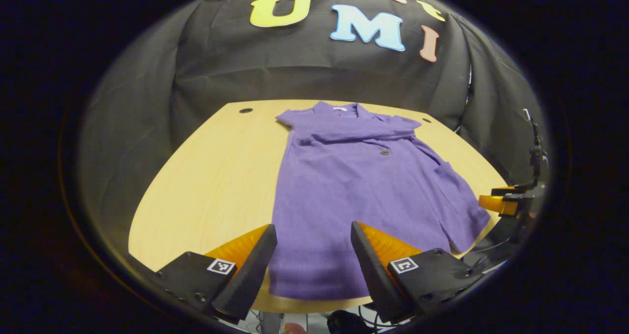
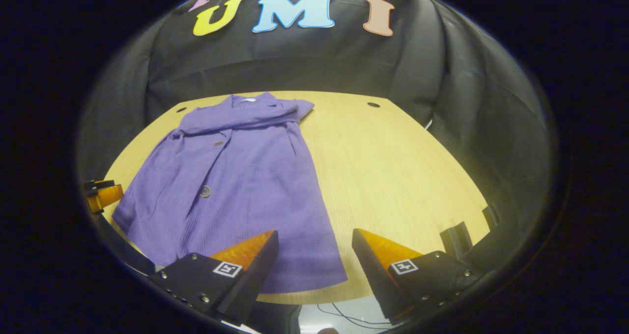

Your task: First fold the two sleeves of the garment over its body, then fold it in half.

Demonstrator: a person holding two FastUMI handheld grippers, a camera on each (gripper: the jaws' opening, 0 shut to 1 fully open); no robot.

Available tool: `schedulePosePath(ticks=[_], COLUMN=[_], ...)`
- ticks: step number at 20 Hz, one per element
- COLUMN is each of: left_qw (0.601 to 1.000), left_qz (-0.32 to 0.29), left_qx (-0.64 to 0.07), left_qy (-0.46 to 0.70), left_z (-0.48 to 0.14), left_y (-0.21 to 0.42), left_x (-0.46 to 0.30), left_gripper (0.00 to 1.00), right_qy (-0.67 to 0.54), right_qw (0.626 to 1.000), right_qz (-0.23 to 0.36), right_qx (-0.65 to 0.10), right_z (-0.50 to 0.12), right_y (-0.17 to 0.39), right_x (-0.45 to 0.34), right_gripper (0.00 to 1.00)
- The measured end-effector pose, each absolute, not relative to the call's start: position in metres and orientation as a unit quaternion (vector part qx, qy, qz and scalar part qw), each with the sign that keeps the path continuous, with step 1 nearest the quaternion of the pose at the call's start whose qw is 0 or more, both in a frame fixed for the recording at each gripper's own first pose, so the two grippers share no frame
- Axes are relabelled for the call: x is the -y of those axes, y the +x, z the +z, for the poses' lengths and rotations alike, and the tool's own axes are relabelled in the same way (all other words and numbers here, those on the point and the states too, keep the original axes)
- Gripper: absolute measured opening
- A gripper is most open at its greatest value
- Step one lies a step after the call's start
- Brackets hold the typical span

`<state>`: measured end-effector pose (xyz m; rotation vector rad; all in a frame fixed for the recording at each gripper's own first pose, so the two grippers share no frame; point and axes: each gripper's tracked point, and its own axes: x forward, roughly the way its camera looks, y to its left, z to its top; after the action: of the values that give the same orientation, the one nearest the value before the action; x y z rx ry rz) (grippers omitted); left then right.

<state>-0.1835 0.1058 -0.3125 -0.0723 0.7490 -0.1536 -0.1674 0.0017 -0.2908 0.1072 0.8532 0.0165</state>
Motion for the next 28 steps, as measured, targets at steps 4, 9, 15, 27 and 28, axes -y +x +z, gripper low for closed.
schedulePosePath(ticks=[4,9,15,27,28], left_qw=[0.919,0.912,0.914,0.913,0.911], left_qz=[-0.076,-0.075,-0.076,-0.085,-0.090], left_qx=[-0.384,-0.401,-0.399,-0.398,-0.400], left_qy=[-0.042,-0.046,-0.006,-0.037,-0.041], left_z=[-0.330,-0.349,-0.357,-0.358,-0.358], left_y=[-0.204,-0.217,-0.225,-0.220,-0.220], left_x=[-0.116,-0.115,-0.102,-0.079,-0.077], left_gripper=[0.96,0.96,0.96,0.19,0.17], right_qy=[0.064,0.068,0.079,0.131,0.132], right_qw=[0.900,0.892,0.889,0.876,0.874], right_qz=[-0.005,-0.005,-0.006,0.007,0.011], right_qx=[-0.431,-0.447,-0.451,-0.464,-0.468], right_z=[-0.305,-0.317,-0.324,-0.325,-0.325], right_y=[-0.178,-0.186,-0.192,-0.192,-0.194], right_x=[-0.002,-0.007,-0.011,-0.038,-0.039], right_gripper=[0.94,0.94,0.96,0.37,0.23])
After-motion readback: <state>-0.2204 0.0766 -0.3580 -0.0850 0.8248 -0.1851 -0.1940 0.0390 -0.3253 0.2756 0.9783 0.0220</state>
